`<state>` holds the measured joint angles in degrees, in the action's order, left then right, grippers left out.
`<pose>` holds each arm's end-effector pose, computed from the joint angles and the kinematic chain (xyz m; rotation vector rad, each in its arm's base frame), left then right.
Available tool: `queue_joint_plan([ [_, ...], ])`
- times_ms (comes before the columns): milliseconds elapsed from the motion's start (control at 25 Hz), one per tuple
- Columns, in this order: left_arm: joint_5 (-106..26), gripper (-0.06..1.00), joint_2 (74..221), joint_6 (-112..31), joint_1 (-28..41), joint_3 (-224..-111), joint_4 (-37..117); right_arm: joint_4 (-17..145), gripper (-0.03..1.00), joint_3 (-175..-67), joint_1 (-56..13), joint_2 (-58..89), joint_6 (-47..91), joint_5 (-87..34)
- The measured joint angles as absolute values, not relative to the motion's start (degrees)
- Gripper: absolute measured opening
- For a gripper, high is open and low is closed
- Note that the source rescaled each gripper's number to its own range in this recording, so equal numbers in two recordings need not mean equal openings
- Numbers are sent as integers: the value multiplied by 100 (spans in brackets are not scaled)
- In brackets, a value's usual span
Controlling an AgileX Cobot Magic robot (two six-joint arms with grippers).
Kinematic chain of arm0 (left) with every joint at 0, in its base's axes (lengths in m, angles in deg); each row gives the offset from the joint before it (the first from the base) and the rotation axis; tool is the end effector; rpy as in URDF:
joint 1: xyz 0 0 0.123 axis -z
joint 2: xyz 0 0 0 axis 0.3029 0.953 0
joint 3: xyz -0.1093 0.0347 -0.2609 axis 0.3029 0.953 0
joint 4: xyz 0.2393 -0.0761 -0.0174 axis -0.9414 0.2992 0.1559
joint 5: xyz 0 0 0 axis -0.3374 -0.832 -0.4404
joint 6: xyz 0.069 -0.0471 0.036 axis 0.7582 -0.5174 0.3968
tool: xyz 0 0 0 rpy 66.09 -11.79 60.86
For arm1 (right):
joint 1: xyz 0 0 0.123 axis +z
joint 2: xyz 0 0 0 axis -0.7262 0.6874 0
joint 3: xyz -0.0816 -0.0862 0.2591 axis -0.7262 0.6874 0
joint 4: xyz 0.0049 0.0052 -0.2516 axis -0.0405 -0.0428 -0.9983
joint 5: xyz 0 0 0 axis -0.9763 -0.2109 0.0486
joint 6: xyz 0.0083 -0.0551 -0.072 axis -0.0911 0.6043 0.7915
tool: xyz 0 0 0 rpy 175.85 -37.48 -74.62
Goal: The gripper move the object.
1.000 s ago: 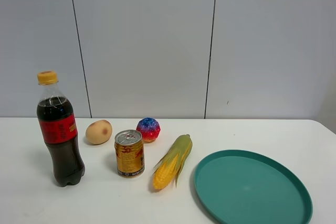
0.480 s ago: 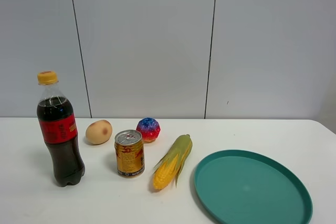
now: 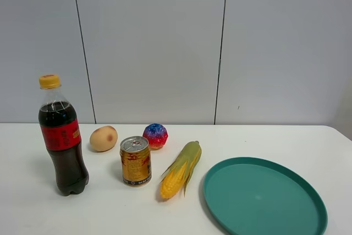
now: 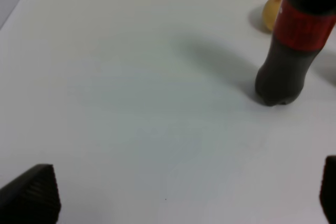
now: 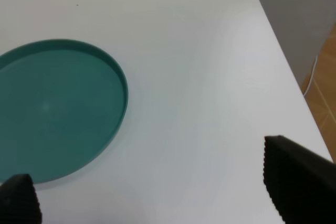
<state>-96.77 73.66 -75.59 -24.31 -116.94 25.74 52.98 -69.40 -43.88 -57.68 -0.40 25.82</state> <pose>-0.0064 0.0001 0.2788 -0.1436 2.0241 0.0736 -0.0054 -0.0040 0.2761 -0.0534 2.0545 -0.0317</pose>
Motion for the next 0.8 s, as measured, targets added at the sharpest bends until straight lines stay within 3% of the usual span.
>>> queue_joint_plan([
  [800,-9677,100,7366,-7559,-2431,-11694,2574,5279,61,-6940,-4388,-5768,-83,2582],
])
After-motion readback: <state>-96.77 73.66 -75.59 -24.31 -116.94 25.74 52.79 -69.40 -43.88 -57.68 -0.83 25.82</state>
